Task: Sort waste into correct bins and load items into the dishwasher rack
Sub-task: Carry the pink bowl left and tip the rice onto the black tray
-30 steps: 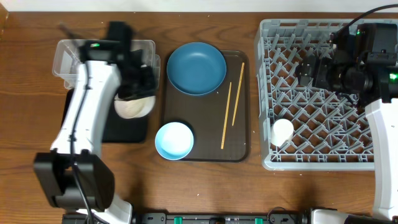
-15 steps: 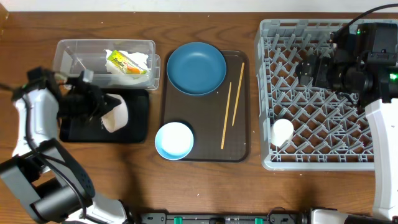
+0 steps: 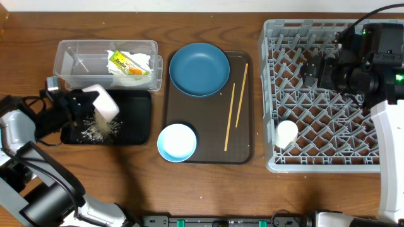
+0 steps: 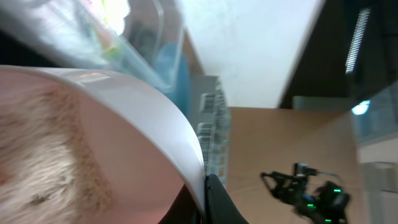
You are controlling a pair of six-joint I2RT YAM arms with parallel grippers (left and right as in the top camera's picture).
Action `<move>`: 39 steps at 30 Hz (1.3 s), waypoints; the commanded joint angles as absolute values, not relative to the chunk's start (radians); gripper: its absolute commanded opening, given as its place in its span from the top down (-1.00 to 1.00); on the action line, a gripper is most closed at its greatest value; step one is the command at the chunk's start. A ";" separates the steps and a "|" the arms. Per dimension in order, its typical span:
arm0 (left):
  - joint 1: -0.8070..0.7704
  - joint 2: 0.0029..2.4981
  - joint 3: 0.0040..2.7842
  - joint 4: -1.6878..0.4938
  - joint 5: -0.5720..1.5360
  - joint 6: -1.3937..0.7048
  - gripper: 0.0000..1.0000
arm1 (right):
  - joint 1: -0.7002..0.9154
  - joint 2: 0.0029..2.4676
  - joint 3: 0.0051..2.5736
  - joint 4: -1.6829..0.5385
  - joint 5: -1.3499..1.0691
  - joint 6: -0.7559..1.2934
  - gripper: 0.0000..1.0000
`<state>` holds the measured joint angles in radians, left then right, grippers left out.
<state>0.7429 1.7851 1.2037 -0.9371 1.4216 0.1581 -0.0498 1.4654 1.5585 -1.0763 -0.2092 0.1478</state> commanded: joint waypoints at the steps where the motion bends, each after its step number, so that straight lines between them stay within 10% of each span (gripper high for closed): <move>1: 0.756 1.797 1.196 -0.940 1.539 0.170 0.88 | -0.051 1.463 1.573 -1.074 -0.207 0.133 -0.98; 39: 0.756 1.797 1.197 -0.876 1.572 -0.176 0.88 | -0.051 1.463 1.573 -1.079 -0.206 0.115 -0.98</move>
<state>0.7521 1.7855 1.2026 -0.8825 1.5463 -0.1432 -0.0498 1.4654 1.5585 -1.0801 -0.2092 0.1249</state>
